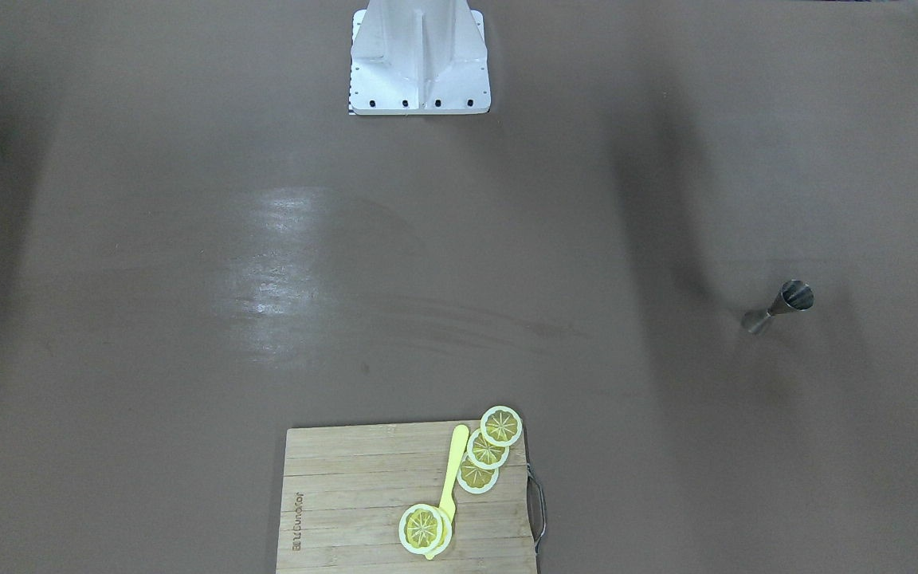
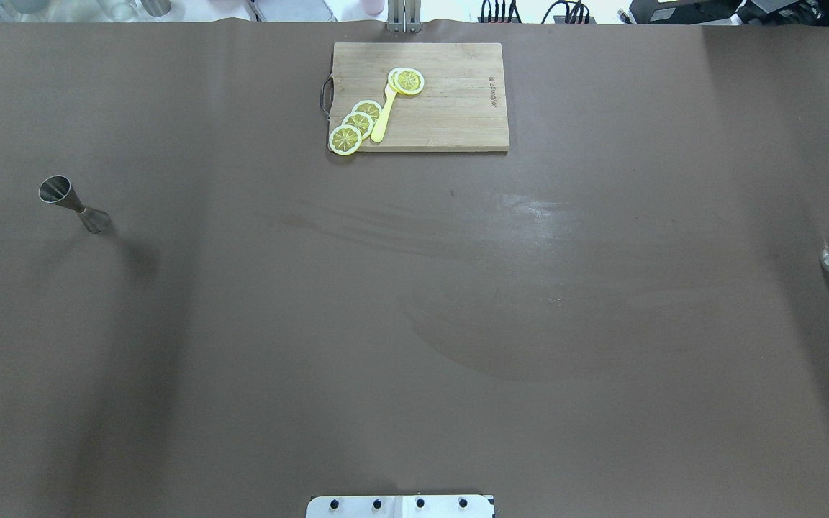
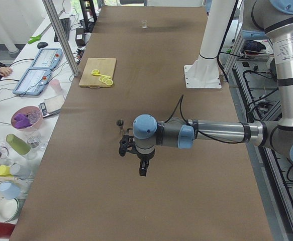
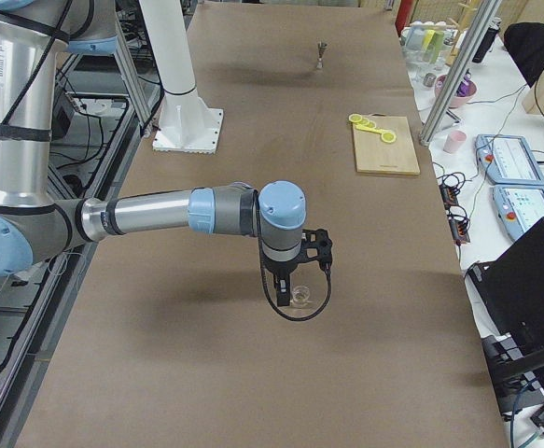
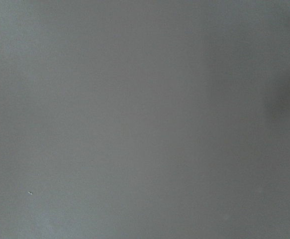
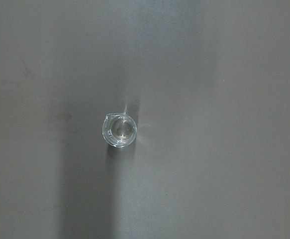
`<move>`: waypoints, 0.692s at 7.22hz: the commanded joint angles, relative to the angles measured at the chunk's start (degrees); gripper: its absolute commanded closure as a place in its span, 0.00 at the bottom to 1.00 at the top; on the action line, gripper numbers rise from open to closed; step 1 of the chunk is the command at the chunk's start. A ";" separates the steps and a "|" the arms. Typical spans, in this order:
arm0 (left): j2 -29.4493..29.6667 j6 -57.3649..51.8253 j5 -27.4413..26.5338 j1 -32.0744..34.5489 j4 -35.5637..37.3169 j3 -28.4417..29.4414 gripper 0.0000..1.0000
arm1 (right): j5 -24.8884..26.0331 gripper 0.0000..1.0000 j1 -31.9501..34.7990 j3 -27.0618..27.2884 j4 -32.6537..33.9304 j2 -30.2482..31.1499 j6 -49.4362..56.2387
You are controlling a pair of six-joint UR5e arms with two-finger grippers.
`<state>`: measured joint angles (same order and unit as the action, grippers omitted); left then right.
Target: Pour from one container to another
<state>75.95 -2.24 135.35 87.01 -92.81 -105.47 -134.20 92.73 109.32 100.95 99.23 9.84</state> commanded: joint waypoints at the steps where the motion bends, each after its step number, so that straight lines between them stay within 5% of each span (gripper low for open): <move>1: 0.07 0.05 0.69 -0.09 -0.26 0.17 0.02 | -0.09 0.00 0.00 0.02 -0.05 -0.01 0.00; 5: 0.68 0.13 0.70 -0.26 -0.18 0.53 0.02 | -0.01 0.00 0.00 -0.07 -0.05 -0.01 0.00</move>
<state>76.21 -2.11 135.90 86.82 -93.02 -104.97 -134.28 92.72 109.29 100.90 99.23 9.84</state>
